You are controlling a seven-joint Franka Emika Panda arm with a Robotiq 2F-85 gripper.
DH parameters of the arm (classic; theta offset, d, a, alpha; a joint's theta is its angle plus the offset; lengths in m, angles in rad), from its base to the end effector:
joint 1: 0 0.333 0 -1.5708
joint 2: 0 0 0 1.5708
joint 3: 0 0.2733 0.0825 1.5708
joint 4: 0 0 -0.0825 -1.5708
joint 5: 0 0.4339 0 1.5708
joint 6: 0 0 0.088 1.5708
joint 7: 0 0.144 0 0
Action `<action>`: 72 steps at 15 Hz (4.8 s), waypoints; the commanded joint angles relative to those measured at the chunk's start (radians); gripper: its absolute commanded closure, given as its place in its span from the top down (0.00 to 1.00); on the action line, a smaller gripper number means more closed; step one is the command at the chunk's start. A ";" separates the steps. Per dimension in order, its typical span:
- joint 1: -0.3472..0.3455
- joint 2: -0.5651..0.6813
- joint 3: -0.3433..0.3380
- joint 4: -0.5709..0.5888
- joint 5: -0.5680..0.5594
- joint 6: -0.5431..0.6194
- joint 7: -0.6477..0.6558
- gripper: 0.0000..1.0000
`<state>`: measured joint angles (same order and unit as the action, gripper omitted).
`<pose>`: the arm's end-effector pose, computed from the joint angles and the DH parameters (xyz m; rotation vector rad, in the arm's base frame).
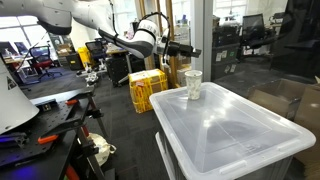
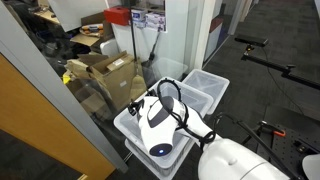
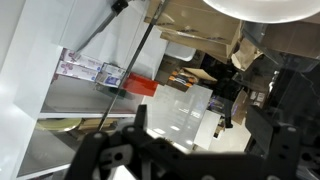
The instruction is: Put the marker inside the cup
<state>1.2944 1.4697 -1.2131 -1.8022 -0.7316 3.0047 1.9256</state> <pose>0.6832 0.1125 0.0791 2.1256 -0.2154 1.4185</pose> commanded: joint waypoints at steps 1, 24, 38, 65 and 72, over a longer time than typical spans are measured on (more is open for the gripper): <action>0.017 -0.016 -0.030 -0.045 0.000 0.025 0.018 1.00; 0.008 -0.036 -0.075 -0.285 0.520 0.442 -0.371 1.00; -0.023 -0.149 0.123 -0.267 1.154 0.451 -0.978 1.00; -0.254 -0.469 0.369 -0.115 1.150 0.451 -1.276 1.00; -0.355 -0.549 0.423 -0.121 0.997 0.451 -1.229 1.00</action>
<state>0.9930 0.9921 -0.8294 -1.9143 0.3484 3.4558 0.6837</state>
